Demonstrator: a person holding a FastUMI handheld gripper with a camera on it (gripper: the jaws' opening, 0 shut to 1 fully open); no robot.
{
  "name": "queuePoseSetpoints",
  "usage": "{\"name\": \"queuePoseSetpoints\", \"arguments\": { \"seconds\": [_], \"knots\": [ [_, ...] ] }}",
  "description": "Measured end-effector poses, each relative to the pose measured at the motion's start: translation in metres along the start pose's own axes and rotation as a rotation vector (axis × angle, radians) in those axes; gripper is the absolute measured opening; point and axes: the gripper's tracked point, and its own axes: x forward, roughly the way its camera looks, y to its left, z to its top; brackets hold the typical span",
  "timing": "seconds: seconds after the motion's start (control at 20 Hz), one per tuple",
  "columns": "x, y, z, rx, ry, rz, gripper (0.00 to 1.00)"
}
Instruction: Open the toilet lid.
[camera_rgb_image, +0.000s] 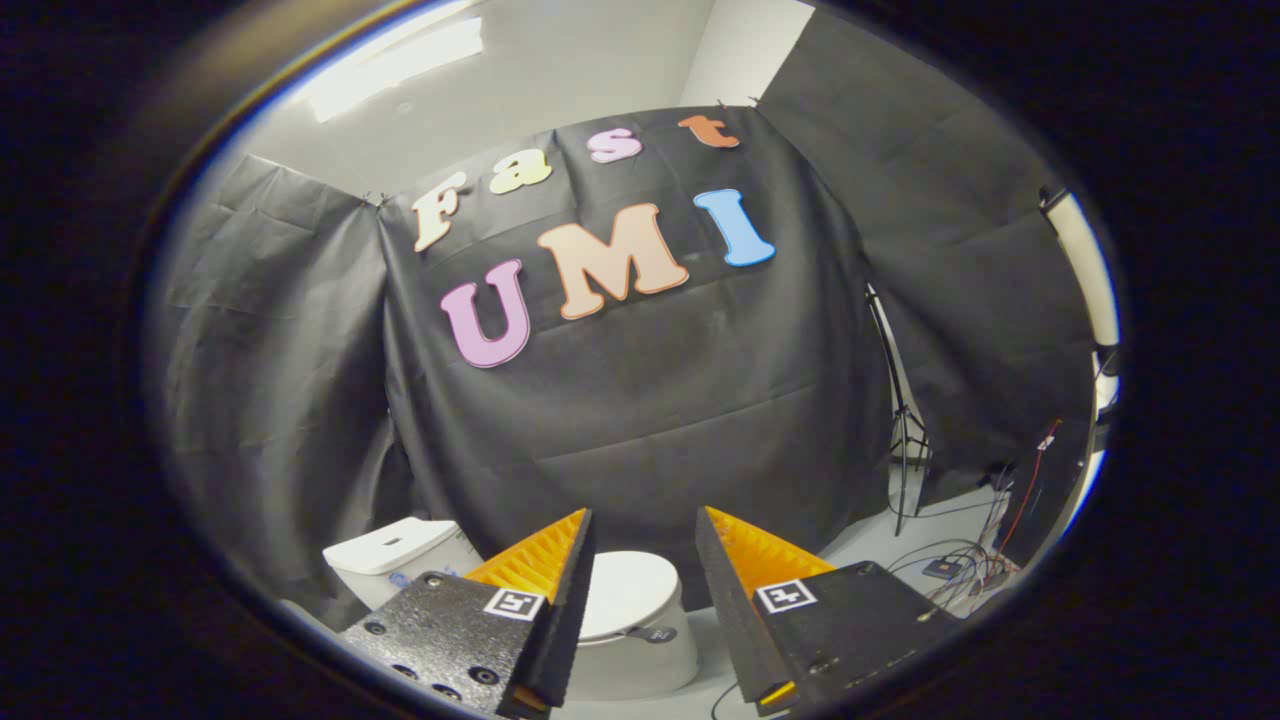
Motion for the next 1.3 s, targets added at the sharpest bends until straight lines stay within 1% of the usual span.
{"name": "queuePoseSetpoints", "arguments": {
  "seconds": [0.25, 0.4, 0.55, 0.65, 0.85, 0.95, 1.15, 1.3],
  "knots": [
    [0.004, -0.017, -0.005, 0.108, 0.002, -0.032, 0.62],
    [0.014, -0.024, -0.003, 0.177, -0.043, -0.032, 0.62],
    [0.035, -0.034, -0.022, 0.273, -0.036, -0.051, 0.62],
    [0.052, -0.033, -0.037, 0.354, -0.028, -0.043, 0.62],
    [0.088, -0.028, -0.081, 0.534, -0.027, -0.019, 0.62],
    [0.107, -0.029, -0.111, 0.635, 0.006, -0.037, 0.63],
    [0.123, -0.039, -0.173, 0.794, 0.065, -0.090, 0.63],
    [0.142, -0.043, -0.213, 0.909, 0.096, -0.113, 0.62]
  ]
}}
